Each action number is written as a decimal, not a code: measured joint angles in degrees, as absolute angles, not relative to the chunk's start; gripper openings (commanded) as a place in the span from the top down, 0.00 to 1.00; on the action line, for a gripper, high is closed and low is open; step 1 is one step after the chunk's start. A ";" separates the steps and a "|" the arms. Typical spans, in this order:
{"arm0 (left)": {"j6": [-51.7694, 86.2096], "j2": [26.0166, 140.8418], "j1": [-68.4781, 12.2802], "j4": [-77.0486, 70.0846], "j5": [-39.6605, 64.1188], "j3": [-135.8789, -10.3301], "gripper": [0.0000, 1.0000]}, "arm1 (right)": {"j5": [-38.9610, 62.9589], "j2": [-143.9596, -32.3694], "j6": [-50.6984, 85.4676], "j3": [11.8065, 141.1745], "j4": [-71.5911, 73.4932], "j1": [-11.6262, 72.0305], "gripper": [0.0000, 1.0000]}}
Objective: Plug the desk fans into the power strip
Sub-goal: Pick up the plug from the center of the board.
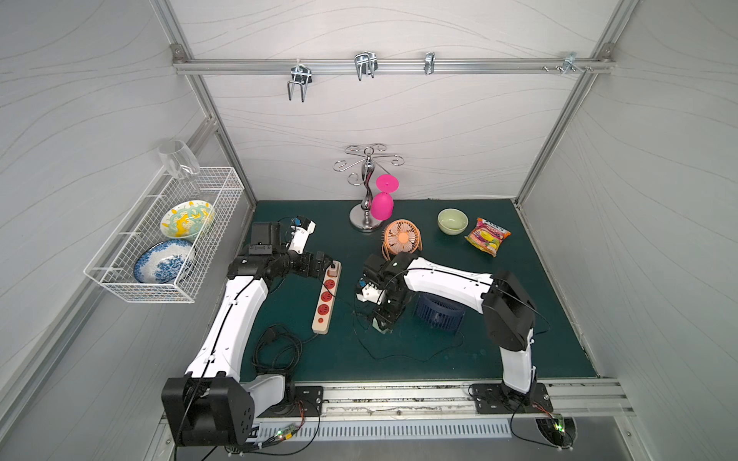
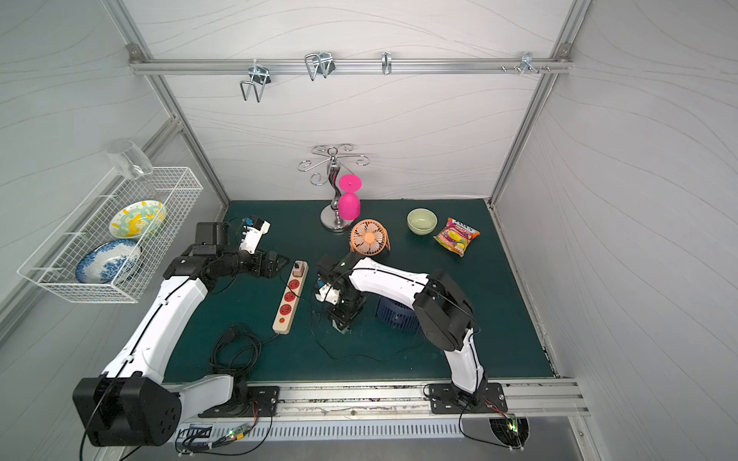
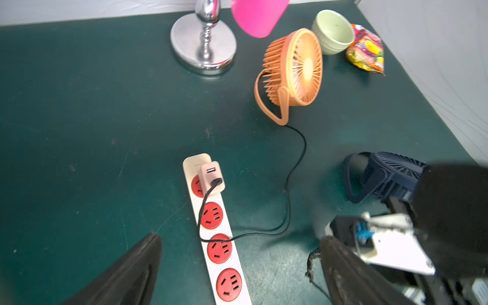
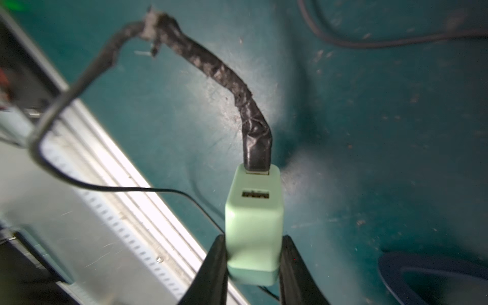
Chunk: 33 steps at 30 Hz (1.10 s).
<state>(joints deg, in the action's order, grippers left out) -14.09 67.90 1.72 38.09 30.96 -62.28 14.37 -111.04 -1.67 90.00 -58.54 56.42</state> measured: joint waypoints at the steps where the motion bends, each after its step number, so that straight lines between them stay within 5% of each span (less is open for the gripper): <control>1: -14.87 67.90 1.72 38.48 32.05 -62.92 0.03 | 15.68 -109.62 -2.15 89.82 -58.43 55.05 0.84; 20: -50.54 72.20 -7.05 59.27 50.00 -83.18 0.01 | 44.97 -93.23 -21.82 88.16 -56.49 32.80 0.96; 33: -78.81 73.89 -12.82 65.73 50.35 -84.23 0.00 | 51.51 -96.31 -37.43 93.93 -62.11 35.38 1.00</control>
